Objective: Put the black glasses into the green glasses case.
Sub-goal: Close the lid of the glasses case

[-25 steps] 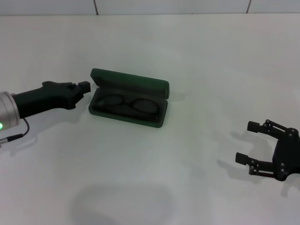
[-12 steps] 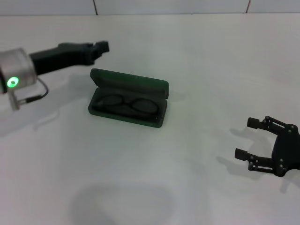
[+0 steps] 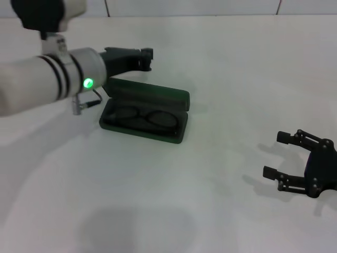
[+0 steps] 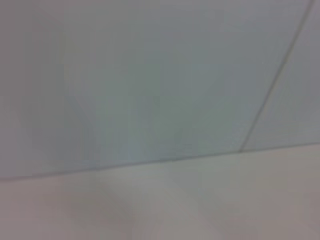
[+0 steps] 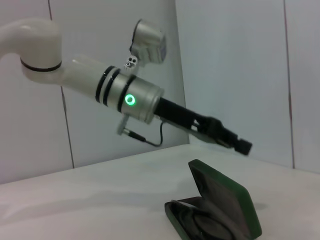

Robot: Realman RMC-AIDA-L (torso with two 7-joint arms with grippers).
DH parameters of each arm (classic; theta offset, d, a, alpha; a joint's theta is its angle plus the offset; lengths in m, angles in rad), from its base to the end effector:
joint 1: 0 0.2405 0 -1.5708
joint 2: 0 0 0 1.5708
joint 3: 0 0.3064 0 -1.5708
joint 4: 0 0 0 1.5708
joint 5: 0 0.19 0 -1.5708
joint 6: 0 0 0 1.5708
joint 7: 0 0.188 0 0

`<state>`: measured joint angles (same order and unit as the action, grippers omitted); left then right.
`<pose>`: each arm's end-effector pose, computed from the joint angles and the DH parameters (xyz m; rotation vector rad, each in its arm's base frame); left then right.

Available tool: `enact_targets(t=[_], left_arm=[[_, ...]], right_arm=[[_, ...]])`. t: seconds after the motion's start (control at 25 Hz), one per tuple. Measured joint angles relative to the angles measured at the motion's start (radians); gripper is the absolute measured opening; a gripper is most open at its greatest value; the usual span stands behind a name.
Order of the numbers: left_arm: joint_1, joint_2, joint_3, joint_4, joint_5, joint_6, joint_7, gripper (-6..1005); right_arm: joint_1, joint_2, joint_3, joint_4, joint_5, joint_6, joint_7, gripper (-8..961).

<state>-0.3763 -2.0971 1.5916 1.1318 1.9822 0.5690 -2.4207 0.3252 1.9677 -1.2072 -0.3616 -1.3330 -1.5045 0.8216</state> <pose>-0.2399 0.4132 -0.0918 -2.1855 -1.0443 -0.4683 0.3175 0.2869 -0.0652 -2.5973 0.3465 0.8316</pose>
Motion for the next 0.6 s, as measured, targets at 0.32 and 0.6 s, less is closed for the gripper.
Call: enact_targets(t=[0.32, 0.6], left_arm=[[0.034, -0.004, 0.236, 0.004, 0.147, -0.332, -0.201, 4], [0.039, -0.001, 0.302, -0.053, 0.114, -0.472, -0.199, 3]], right_arm=[[0.003, -0.002, 0.001, 0.0, 0.0, 0.001, -0.001, 872], [0.003, -0.003, 0.002, -0.001, 0.0, 0.002, -0.001, 872]])
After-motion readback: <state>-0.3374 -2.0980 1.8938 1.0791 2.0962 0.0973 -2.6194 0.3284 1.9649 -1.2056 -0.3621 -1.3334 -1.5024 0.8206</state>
